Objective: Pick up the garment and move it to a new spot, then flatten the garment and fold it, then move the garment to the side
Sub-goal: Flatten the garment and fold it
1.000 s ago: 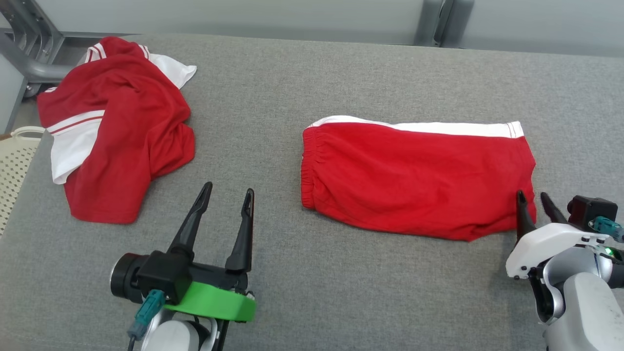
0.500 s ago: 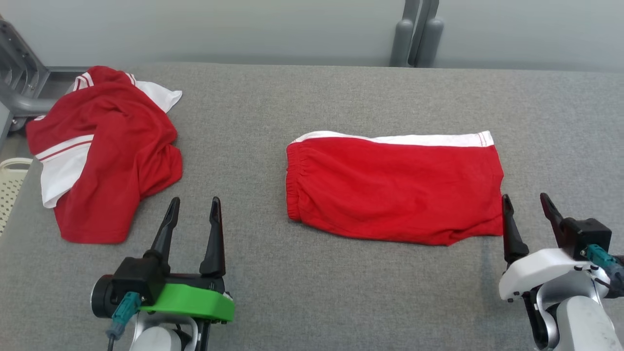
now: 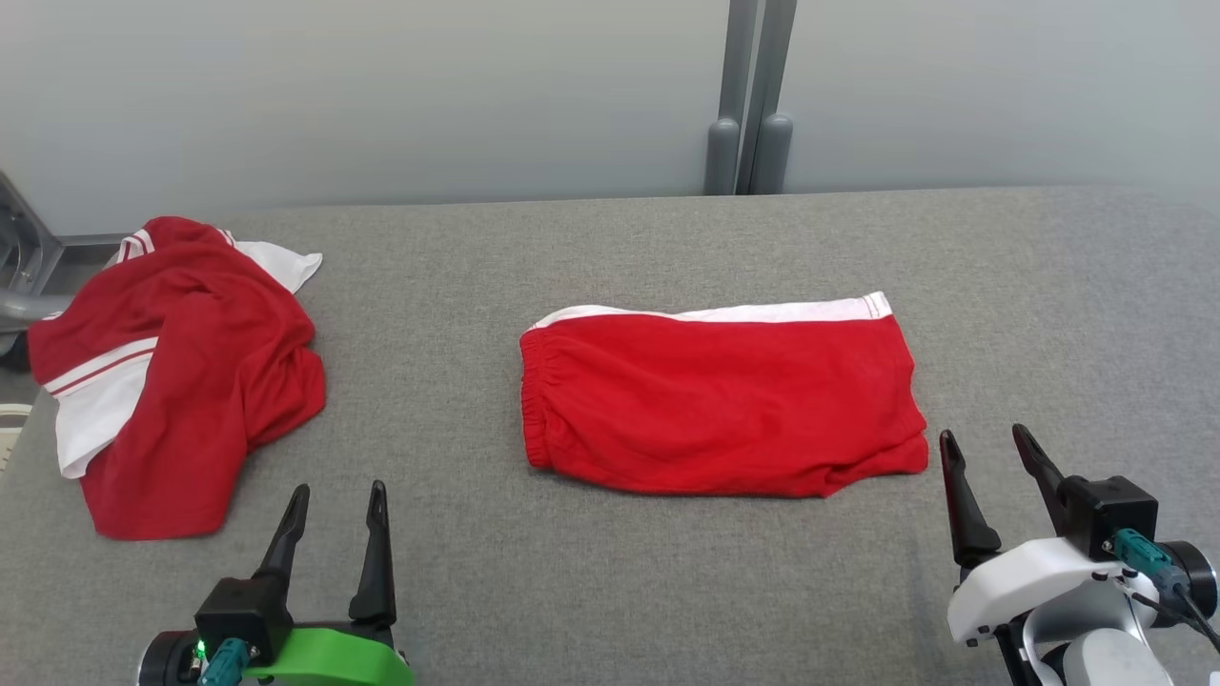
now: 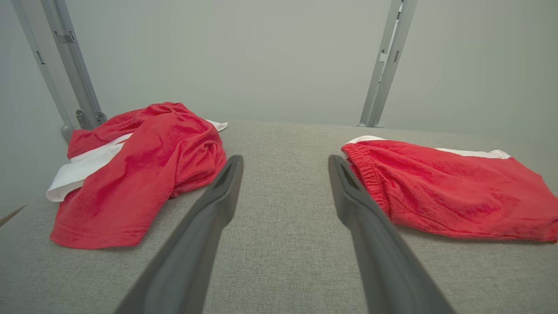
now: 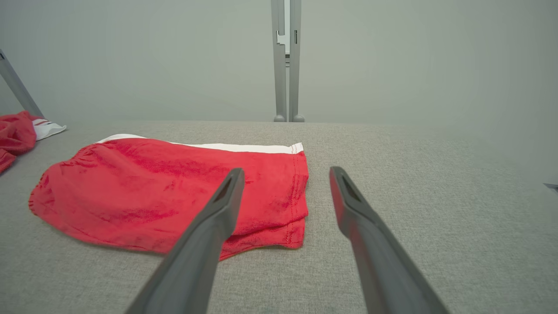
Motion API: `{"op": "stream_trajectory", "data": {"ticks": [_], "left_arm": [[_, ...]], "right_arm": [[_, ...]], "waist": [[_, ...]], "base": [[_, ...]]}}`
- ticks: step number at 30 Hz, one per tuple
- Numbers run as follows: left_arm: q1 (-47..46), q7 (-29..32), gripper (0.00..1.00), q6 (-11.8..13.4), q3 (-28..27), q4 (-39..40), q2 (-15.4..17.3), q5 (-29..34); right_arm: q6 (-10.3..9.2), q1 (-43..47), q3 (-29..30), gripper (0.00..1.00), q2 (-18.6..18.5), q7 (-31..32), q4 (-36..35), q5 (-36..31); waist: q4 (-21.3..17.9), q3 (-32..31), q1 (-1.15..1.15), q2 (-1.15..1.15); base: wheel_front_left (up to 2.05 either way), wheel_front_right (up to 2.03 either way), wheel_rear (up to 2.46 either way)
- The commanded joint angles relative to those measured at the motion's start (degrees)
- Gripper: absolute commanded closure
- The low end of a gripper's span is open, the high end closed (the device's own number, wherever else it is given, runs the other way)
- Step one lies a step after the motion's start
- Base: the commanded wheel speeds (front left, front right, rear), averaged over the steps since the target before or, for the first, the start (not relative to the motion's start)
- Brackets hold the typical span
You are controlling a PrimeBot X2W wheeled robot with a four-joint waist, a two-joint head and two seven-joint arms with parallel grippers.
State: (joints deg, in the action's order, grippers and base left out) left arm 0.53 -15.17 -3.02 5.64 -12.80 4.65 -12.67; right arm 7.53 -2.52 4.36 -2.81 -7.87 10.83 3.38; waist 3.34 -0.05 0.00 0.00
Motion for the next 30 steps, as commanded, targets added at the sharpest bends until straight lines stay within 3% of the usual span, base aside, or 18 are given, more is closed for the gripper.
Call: {"op": "stream_trajectory", "data": {"ticks": [1, 26, 30], "left_arm": [[0.83, 0.0, 0.0, -0.49, 0.0, 0.08, 0.57, 0.84], [-0.43, 0.0, 0.0, -3.18, -0.7, -0.02, -0.11, 2.38], [-0.76, 0.0, 0.0, -3.45, -0.8, 0.18, -0.31, 2.84]], "right_arm": [[-0.08, 1.18, 0.25, 0.0, -0.16, 0.33, -0.23, 0.45], [-0.08, 0.32, 0.31, 0.0, -0.16, 1.81, 1.07, 1.56], [-0.08, -1.06, 0.8, 0.0, -0.17, 5.3, 0.9, 1.09]], "waist": [[-0.7, -0.61, 0.0, 0.0], [0.75, 1.39, 0.0, 0.0], [0.69, 1.9, 0.0, 0.0]], "base": [[0.0, 0.0, 0.0], [0.0, 0.0, 0.0], [0.0, 0.0, 0.0]]}}
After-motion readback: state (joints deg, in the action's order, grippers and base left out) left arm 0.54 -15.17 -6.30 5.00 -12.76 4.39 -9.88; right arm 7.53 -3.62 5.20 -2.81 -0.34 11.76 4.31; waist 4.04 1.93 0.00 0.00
